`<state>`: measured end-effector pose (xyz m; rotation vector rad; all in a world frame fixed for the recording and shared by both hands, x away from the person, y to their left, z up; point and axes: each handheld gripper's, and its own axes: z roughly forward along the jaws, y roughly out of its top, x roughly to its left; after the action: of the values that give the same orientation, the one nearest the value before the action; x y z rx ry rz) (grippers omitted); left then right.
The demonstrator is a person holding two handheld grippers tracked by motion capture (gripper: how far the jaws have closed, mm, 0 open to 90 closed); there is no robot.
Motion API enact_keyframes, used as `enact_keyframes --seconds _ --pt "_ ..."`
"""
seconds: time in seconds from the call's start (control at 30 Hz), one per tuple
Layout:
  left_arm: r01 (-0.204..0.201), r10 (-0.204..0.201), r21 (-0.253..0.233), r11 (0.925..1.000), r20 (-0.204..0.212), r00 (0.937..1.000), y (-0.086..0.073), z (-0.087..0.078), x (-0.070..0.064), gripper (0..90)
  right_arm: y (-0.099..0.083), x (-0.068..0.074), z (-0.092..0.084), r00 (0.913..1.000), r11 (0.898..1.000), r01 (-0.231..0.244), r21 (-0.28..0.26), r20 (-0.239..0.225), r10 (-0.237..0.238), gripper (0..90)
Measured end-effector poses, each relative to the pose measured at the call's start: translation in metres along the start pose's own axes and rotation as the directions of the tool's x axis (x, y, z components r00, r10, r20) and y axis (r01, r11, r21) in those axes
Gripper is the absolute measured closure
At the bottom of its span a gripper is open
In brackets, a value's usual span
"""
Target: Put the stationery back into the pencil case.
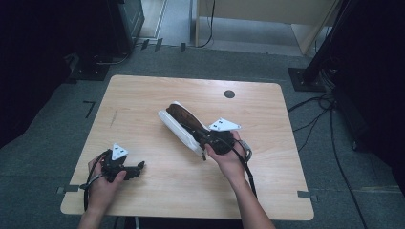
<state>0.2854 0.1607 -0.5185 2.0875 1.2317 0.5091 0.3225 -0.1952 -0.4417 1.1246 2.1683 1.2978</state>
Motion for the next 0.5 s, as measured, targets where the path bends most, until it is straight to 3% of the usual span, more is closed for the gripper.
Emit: enact_keyframes --seconds 0.2,0.5 --pt "-0.006 0.006 0.001 1.0 0.0 1.0 0.0 0.0 0.0 10.0 0.003 -0.004 -0.019 0.9999 0.999 -0.01 -0.047 0.014 0.01 83.2" --pt "-0.005 0.005 0.001 1.0 -0.001 1.0 0.0 0.0 0.0 10.0 -0.005 -0.018 -0.045 0.9982 0.997 -0.031 -0.07 0.05 0.034 82.4"
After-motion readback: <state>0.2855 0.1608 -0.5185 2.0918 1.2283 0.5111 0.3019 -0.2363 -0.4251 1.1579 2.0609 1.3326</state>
